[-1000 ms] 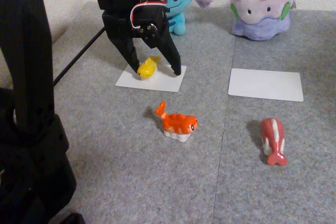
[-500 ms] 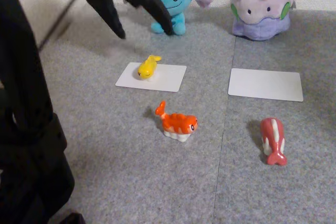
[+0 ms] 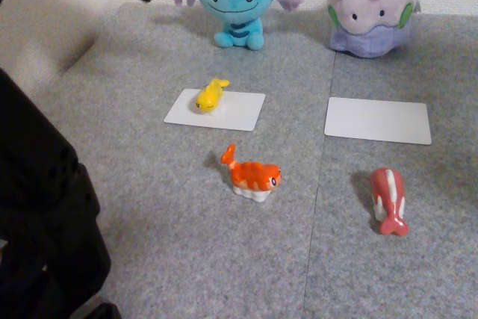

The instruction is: Wooper wants to eat egg sudhi, and Goomy wants to eat shrimp sushi

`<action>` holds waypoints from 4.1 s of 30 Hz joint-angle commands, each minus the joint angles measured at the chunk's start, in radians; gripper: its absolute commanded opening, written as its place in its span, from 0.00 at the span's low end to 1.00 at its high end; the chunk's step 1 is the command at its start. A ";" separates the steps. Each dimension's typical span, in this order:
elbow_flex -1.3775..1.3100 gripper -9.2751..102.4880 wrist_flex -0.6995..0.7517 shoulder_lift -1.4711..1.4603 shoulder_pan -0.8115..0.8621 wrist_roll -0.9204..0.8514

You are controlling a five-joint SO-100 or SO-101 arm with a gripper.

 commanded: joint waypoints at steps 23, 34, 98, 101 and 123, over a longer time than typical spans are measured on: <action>0.396 0.38 0.021 0.031 0.353 -0.825; 0.396 0.38 -0.160 -0.252 0.354 -0.838; 0.396 0.15 -0.362 -0.529 0.387 -0.861; 0.382 0.15 -0.344 -0.525 0.383 -0.816; 0.382 0.15 -0.348 -0.103 0.176 -0.193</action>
